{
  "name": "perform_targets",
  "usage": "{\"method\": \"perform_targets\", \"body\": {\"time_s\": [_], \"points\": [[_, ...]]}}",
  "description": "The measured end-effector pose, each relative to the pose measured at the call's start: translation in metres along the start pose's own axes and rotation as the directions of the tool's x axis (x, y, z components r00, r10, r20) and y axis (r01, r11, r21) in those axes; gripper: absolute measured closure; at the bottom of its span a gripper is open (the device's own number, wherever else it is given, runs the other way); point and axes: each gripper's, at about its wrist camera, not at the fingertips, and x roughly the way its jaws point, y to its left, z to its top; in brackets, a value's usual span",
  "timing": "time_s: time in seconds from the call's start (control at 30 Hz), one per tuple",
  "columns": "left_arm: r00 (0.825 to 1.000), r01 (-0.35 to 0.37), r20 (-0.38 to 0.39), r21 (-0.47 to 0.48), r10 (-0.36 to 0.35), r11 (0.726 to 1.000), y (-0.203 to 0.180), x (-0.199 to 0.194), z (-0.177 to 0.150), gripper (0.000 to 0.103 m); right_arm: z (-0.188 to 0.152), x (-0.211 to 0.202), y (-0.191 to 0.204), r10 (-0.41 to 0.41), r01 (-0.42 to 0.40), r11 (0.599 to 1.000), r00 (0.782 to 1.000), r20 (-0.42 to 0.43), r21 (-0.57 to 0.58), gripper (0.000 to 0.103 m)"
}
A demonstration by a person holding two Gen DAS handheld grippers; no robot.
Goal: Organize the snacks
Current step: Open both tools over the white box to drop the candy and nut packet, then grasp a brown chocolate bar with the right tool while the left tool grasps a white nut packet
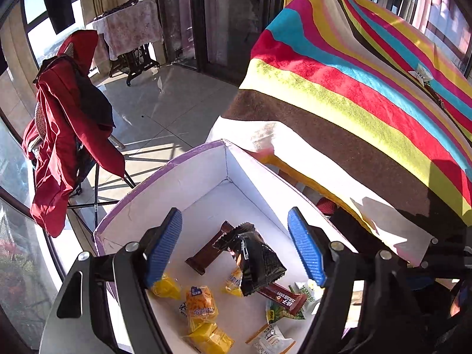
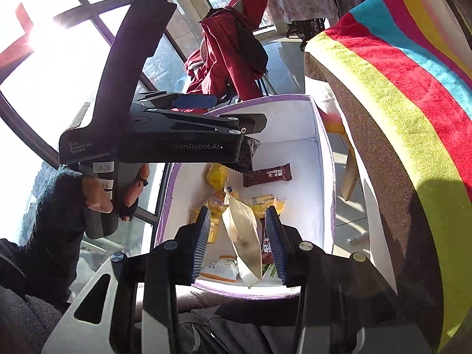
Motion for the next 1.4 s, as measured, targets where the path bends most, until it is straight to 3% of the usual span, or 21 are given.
{"method": "perform_targets", "body": {"time_s": [0.03, 0.07, 0.3, 0.37, 0.5, 0.63, 0.73, 0.8, 0.87, 1.0, 1.07, 1.13, 1.2, 1.3, 1.4], "points": [[0.999, -0.045, 0.007, -0.018, 0.046, 0.999, 0.003, 0.000, 0.001, 0.007, 0.000, -0.006, -0.003, 0.002, -0.002, 1.000, 1.000, 0.023, 0.018, 0.036], [0.998, -0.067, 0.007, -0.036, 0.067, 0.997, 0.006, -0.001, 0.002, 0.006, 0.000, -0.014, -0.006, 0.005, -0.006, 1.000, 0.999, 0.047, 0.028, 0.036], [0.998, -0.028, 0.048, -0.130, 0.035, 0.991, -0.008, -0.009, 0.028, 0.003, -0.014, -0.092, -0.023, -0.049, 0.047, 0.999, 0.980, 0.194, 0.020, 0.034], [0.996, 0.014, 0.085, -0.123, -0.004, 0.992, -0.031, -0.015, 0.042, 0.003, -0.028, -0.122, -0.031, -0.090, 0.085, 0.996, 0.963, 0.253, 0.029, 0.021], [0.978, 0.137, 0.161, -0.018, -0.132, 0.990, -0.095, -0.028, 0.069, 0.003, -0.059, -0.173, -0.053, -0.208, 0.186, 0.978, 0.918, 0.339, 0.098, 0.016], [0.956, 0.225, 0.151, 0.175, -0.252, 0.959, -0.189, -0.027, 0.093, 0.002, -0.085, -0.211, -0.091, -0.352, 0.277, 0.931, 0.855, 0.382, 0.238, 0.016], [0.948, 0.271, 0.072, 0.324, -0.309, 0.906, -0.271, -0.009, 0.107, 0.002, -0.102, -0.229, -0.134, -0.485, 0.350, 0.858, 0.793, 0.368, 0.376, 0.016], [0.947, 0.269, 0.062, 0.387, -0.316, 0.882, -0.320, 0.006, 0.115, 0.002, -0.114, -0.241, -0.161, -0.575, 0.405, 0.790, 0.750, 0.327, 0.461, 0.016], [0.940, 0.293, 0.042, 0.416, -0.340, 0.861, -0.359, 0.021, 0.123, 0.002, -0.124, -0.251, -0.187, -0.625, 0.432, 0.737, 0.728, 0.281, 0.519, 0.016], [0.926, 0.332, 0.031, 0.404, -0.375, 0.852, -0.411, 0.048, 0.151, 0.002, -0.134, -0.271, -0.236, -0.672, 0.459, 0.665, 0.712, 0.204, 0.590, 0.016], [0.929, 0.333, 0.021, 0.391, -0.370, 0.858, -0.426, 0.057, 0.163, 0.002, -0.136, -0.279, -0.257, -0.688, 0.479, 0.638, 0.707, 0.166, 0.603, 0.016], [0.927, 0.344, 0.013, 0.369, -0.375, 0.863, -0.429, 0.064, 0.168, 0.002, -0.132, -0.284, -0.275, -0.692, 0.488, 0.632, 0.704, 0.156, 0.602, 0.016], [0.923, 0.373, -0.042, 0.346, -0.383, 0.861, -0.428, 0.074, 0.170, 0.002, -0.124, -0.286, -0.295, -0.694, 0.496, 0.627, 0.706, 0.143, 0.601, 0.016], [0.908, 0.407, -0.045, 0.328, -0.416, 0.853, -0.420, 0.074, 0.170, 0.002, -0.107, -0.282, -0.326, -0.697, 0.510, 0.611, 0.709, 0.106, 0.605, 0.016], [0.911, 0.401, -0.042, 0.327, -0.410, 0.856, -0.420, 0.076, 0.168, 0.002, -0.080, -0.279, -0.354, -0.698, 0.517, 0.610, 0.710, 0.098, 0.601, 0.016]]}}
